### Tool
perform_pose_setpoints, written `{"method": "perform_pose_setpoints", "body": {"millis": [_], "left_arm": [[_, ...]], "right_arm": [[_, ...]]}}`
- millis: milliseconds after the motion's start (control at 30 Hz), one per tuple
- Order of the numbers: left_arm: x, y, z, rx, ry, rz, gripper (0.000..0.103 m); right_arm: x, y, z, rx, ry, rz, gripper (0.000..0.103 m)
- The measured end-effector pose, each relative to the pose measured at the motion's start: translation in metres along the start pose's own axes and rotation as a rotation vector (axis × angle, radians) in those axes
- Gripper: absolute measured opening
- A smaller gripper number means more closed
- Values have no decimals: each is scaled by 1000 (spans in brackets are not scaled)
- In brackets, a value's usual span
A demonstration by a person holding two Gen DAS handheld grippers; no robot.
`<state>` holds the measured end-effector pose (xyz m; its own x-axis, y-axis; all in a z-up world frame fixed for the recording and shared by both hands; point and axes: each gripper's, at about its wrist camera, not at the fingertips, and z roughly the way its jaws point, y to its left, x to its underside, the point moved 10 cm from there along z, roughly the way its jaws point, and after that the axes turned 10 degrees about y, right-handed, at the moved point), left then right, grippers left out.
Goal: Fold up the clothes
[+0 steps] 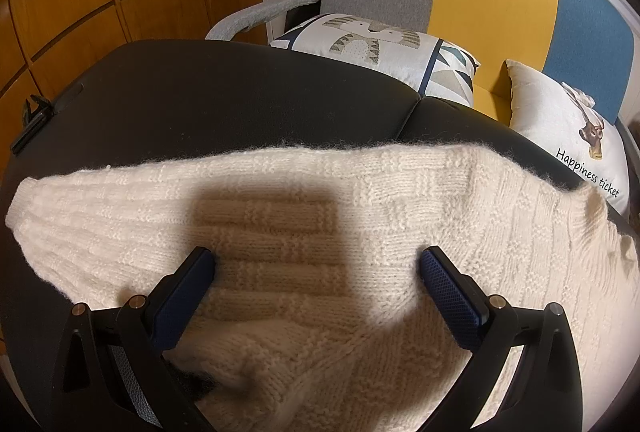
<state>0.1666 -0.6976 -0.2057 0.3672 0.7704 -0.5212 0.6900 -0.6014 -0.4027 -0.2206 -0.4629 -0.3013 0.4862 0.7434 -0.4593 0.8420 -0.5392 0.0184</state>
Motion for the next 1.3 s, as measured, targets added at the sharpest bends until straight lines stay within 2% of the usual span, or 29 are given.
{"method": "perform_pose_setpoints", "body": {"millis": [100, 200, 233, 267, 367, 467, 533, 633, 767, 833, 967, 1033, 1300], "left_arm": [[15, -16, 36, -35, 95, 65, 15], [36, -6, 66, -156, 171, 60, 15], [38, -5, 74, -187, 181, 44, 15], [28, -15, 82, -180, 162, 28, 16], [30, -16, 75, -237, 160, 29, 15], [19, -52, 71, -129, 133, 71, 16], [7, -104, 76, -16, 111, 194, 18], [5, -168, 108, 35, 164, 418, 18], [-6, -216, 176, 55, 279, 608, 18], [-2, -224, 196, 64, 327, 628, 18], [-16, -209, 205, 25, 334, 572, 18], [-12, -212, 200, 28, 310, 562, 26], [2, -222, 180, 40, 215, 522, 26]], "right_arm": [[0, 0, 1, 2, 0, -2, 103], [1, -1, 1, 0, 1, -2, 103], [1, -1, 1, 0, 2, -2, 103], [1, -1, 1, -1, 1, -2, 103], [0, -1, 1, 0, 1, -1, 103], [0, 0, 2, 12, 0, -5, 103], [0, -1, 2, 5, -1, -2, 103], [0, -1, 2, 2, -3, -1, 103], [-1, -1, 2, -6, -4, 4, 103], [-1, 0, 2, -9, -6, 6, 103], [-1, 0, 3, -11, -9, 7, 103], [0, 0, 3, -10, -10, 7, 103], [1, 0, 4, -7, -9, 4, 103]]}}
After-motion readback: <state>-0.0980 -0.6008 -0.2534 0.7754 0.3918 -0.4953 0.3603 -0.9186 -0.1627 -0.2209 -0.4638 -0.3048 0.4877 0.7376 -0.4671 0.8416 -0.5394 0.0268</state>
